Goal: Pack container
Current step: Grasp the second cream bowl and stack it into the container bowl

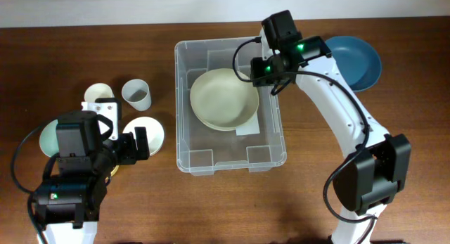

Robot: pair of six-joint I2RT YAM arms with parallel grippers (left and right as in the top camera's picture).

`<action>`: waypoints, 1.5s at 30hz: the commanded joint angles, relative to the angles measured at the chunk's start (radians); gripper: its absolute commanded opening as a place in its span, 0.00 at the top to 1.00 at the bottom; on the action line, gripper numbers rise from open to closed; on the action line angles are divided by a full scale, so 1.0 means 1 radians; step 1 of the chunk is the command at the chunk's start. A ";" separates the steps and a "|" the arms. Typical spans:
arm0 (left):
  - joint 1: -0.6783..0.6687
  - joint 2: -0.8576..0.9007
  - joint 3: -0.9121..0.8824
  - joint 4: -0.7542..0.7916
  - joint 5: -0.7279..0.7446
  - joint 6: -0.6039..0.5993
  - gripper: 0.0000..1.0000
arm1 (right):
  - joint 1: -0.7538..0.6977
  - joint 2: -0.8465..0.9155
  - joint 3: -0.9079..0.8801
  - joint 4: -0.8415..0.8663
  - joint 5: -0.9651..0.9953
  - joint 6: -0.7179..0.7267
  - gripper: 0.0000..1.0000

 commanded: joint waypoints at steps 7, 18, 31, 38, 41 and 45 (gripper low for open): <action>0.005 0.000 0.019 -0.004 0.000 -0.009 0.00 | -0.264 -0.108 0.325 -0.218 0.069 0.137 0.35; 0.005 0.000 0.019 -0.004 0.000 -0.010 0.00 | -0.647 -0.006 0.235 -0.224 -0.009 0.364 0.05; 0.005 0.000 0.019 -0.003 0.000 -0.009 0.00 | -0.672 0.290 0.205 -0.148 -0.095 0.338 0.02; 0.005 0.000 0.019 -0.003 0.000 -0.010 0.00 | -0.678 0.384 0.204 -0.112 -0.095 0.337 0.02; 0.005 0.000 0.019 -0.003 0.000 -0.009 0.00 | -0.678 0.416 0.204 -0.089 -0.096 0.338 0.02; 0.005 0.000 0.019 -0.003 0.000 -0.009 0.00 | -0.678 0.448 0.204 -0.061 -0.098 0.337 0.02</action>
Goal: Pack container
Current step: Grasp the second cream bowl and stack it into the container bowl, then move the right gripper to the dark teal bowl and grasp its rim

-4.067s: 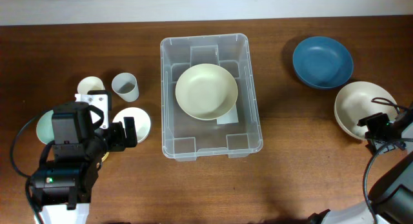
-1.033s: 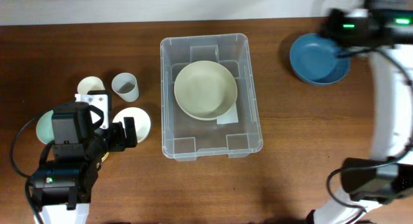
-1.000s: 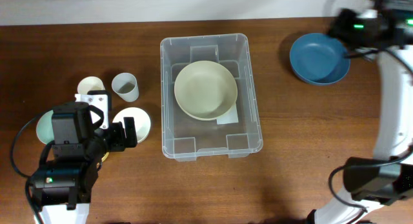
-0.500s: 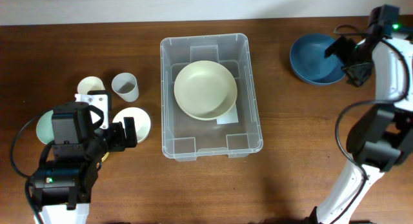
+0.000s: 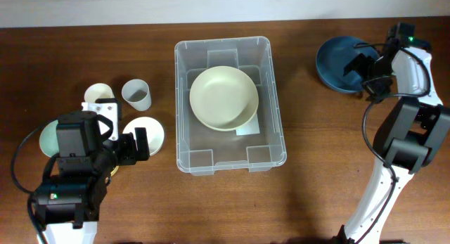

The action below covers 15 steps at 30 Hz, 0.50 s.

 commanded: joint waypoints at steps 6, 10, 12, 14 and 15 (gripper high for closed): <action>0.005 0.000 0.018 0.003 0.000 -0.010 0.00 | -0.006 0.038 -0.003 0.029 -0.012 0.008 0.19; 0.005 0.000 0.018 0.004 0.000 -0.010 0.00 | -0.006 0.038 -0.003 0.035 -0.012 0.008 0.59; 0.005 0.000 0.018 0.004 0.000 -0.010 0.00 | -0.006 0.038 -0.003 0.035 -0.012 0.008 0.63; 0.005 0.000 0.018 0.006 0.000 -0.010 0.00 | -0.006 0.038 -0.003 0.034 -0.012 0.008 0.66; 0.005 0.000 0.018 0.007 0.000 -0.010 0.01 | -0.006 0.038 -0.003 0.034 -0.012 0.008 0.70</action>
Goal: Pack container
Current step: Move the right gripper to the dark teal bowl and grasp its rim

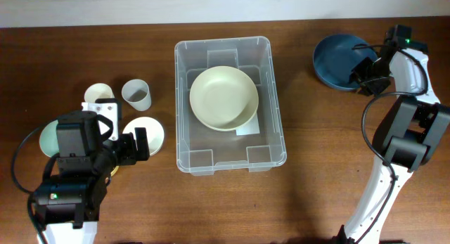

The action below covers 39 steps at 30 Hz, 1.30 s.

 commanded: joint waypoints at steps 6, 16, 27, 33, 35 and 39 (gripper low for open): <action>0.005 0.000 0.018 0.006 0.000 -0.010 0.01 | -0.007 0.014 -0.003 0.003 -0.005 0.006 0.88; 0.005 0.000 0.018 0.006 0.000 -0.009 0.00 | -0.006 0.014 -0.002 0.008 -0.005 0.006 0.96; 0.005 0.000 0.018 0.006 0.000 -0.009 0.00 | -0.001 -0.178 0.008 -0.022 0.005 -0.081 0.96; 0.005 0.000 0.018 0.006 0.000 -0.009 0.00 | 0.066 -0.433 0.008 -0.096 0.011 -0.213 0.96; 0.005 0.000 0.018 0.006 0.000 -0.009 0.00 | 0.100 -0.500 0.008 -0.114 0.014 -0.230 0.96; 0.005 0.000 0.018 0.005 0.000 -0.009 0.00 | 0.176 -0.610 0.008 -0.140 0.062 -0.242 0.96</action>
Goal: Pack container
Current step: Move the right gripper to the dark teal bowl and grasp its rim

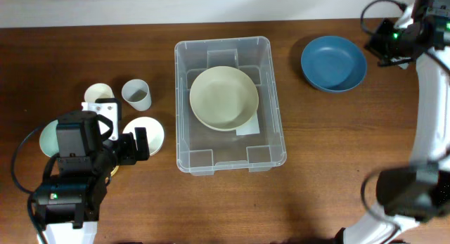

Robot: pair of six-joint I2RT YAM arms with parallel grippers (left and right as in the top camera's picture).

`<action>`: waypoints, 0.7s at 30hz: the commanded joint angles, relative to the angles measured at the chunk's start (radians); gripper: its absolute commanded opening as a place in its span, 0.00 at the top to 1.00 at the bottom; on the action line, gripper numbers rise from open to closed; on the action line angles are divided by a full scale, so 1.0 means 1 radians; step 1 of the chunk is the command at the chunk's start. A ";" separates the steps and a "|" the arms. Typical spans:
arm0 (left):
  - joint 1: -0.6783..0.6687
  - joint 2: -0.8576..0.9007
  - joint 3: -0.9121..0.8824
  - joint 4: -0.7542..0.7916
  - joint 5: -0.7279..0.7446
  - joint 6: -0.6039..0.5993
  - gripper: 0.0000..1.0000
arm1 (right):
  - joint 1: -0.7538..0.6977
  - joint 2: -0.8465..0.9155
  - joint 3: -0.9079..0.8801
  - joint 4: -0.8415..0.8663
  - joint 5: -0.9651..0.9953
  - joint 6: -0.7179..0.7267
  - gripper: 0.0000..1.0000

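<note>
The clear plastic container stands mid-table with a cream bowl lying in it. A blue bowl rests on the table to the container's right. My right gripper hovers just off the blue bowl's upper right rim; its jaws are too small and dark to read, and contact with the rim cannot be told. My left gripper sits open at the lower left, over the edge of a white bowl.
Left of the container are a grey cup, a cream cup, a white block and a pale green plate half under the left arm. The right arm runs down the right edge.
My right gripper was over the blue bowl's right side and is now off its upper right rim. The blue bowl lies slightly further left and shows whole. The left arm is unchanged.
My right gripper was first at the container's far right corner, beside the cream bowl inside. It then stood at the blue bowl's right side at two moments, the bowl a little further left each time. Now it is off the rim. The left arm stayed still.
</note>
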 commanded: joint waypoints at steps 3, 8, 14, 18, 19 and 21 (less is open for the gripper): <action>0.005 0.000 0.018 0.004 0.000 -0.009 0.01 | 0.084 -0.083 0.003 -0.027 0.070 -0.041 0.96; 0.005 0.000 0.018 0.004 0.000 -0.009 0.01 | 0.076 -0.053 0.000 -0.045 0.087 -0.035 0.96; 0.005 0.000 0.018 0.005 0.000 -0.009 0.00 | 0.058 0.028 0.000 -0.041 0.319 -0.159 0.81; 0.005 0.000 0.018 0.005 0.000 -0.009 0.00 | 0.020 0.093 0.000 0.031 0.233 -0.161 0.57; 0.005 0.000 0.018 0.005 0.000 -0.009 0.00 | 0.013 0.111 0.000 0.050 0.215 -0.160 0.44; 0.005 0.000 0.018 0.005 0.000 -0.009 0.00 | -0.002 0.159 0.000 0.094 0.177 -0.159 0.40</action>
